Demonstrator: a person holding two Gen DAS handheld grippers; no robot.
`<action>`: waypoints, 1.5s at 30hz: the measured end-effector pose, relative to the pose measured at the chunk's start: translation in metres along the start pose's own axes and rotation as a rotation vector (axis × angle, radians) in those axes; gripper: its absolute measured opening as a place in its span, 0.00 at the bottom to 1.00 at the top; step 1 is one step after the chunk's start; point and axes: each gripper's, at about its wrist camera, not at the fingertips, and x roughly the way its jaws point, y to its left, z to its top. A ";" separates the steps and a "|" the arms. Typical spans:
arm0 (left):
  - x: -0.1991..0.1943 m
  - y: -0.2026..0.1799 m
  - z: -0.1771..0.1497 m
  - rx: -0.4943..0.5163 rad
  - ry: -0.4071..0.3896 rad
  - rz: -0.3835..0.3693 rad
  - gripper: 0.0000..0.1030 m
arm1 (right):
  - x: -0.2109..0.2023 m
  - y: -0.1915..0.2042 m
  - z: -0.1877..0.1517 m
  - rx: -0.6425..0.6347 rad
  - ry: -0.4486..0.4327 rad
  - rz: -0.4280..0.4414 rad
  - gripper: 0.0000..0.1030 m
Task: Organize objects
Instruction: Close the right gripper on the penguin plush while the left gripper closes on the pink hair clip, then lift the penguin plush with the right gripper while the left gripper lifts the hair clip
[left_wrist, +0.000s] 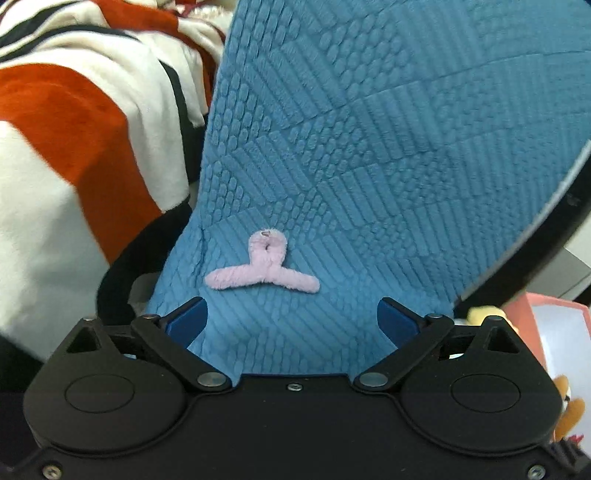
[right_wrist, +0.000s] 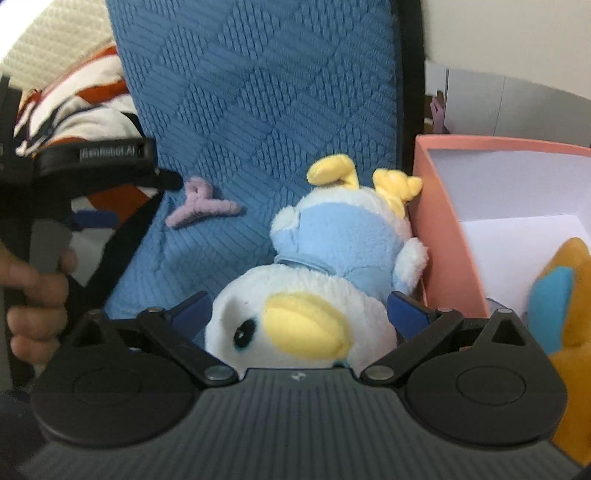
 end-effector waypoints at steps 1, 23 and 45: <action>0.007 0.001 0.004 -0.004 0.015 0.000 0.91 | 0.006 0.001 0.002 -0.010 0.014 0.000 1.00; 0.118 0.015 0.045 -0.001 0.175 0.146 0.55 | 0.029 -0.003 0.010 -0.052 0.096 0.047 1.00; 0.079 -0.008 0.038 0.009 0.161 0.105 0.26 | 0.021 0.001 0.003 -0.123 0.083 0.060 0.95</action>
